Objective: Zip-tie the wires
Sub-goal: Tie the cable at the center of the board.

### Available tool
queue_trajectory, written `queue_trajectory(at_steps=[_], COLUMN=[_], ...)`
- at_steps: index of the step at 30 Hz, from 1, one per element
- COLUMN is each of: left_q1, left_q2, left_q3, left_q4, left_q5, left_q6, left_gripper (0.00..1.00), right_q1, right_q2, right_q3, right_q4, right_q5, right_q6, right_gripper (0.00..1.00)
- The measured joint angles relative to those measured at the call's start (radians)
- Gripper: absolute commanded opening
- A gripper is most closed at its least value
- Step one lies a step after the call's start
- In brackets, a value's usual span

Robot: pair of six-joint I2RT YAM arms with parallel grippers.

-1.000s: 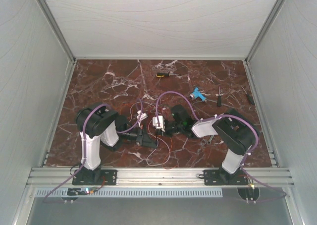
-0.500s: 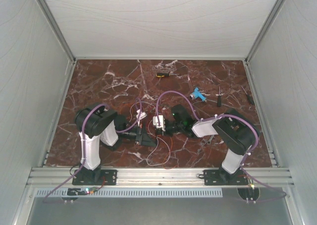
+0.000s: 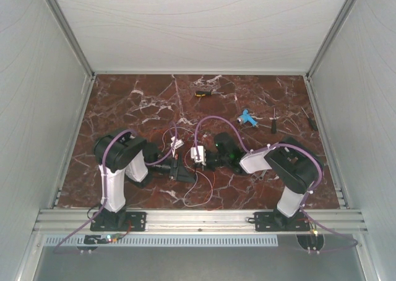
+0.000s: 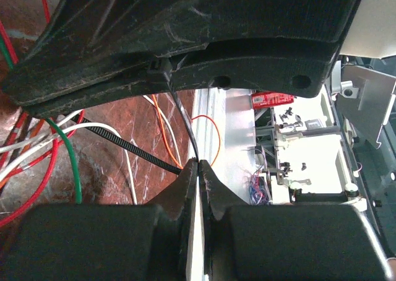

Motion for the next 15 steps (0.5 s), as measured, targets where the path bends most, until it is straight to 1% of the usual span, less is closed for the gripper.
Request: queue_trajectory(at_steps=[15], left_q1=[0.014], left_q2=[0.001], left_q3=[-0.010], left_q4=[0.000], left_q5=[-0.002], left_q6=[-0.012], left_gripper=[0.00], right_q1=[0.014], right_q2=[-0.002], right_q3=[-0.051], right_q4=[0.091], right_q5=[0.030], right_q6=[-0.025], right_gripper=[0.00])
